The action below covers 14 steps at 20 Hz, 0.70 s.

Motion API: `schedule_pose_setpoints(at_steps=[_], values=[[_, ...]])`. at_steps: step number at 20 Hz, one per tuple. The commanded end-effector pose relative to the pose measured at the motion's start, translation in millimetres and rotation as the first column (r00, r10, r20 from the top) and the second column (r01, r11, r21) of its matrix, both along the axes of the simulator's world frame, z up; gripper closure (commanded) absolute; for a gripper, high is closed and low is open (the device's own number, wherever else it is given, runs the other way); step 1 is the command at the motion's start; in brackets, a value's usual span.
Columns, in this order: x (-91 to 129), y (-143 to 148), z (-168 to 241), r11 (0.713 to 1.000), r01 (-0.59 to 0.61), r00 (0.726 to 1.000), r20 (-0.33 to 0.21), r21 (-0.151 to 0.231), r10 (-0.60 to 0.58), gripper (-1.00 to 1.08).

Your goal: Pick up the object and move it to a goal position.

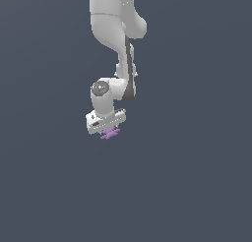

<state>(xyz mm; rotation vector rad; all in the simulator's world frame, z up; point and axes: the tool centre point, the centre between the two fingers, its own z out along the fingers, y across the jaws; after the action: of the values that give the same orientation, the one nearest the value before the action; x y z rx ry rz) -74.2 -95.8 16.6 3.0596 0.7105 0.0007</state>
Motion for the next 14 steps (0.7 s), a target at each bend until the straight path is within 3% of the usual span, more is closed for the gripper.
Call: schedule_pose_setpoints(at_steps=[1, 14], values=[[-0.2, 0.1, 1.7, 1.0, 0.0, 1.0, 0.0, 0.0, 0.0, 1.08], [-10.1, 4.5, 59.3, 1.0, 0.0, 1.0, 0.0, 0.0, 0.0, 1.08]])
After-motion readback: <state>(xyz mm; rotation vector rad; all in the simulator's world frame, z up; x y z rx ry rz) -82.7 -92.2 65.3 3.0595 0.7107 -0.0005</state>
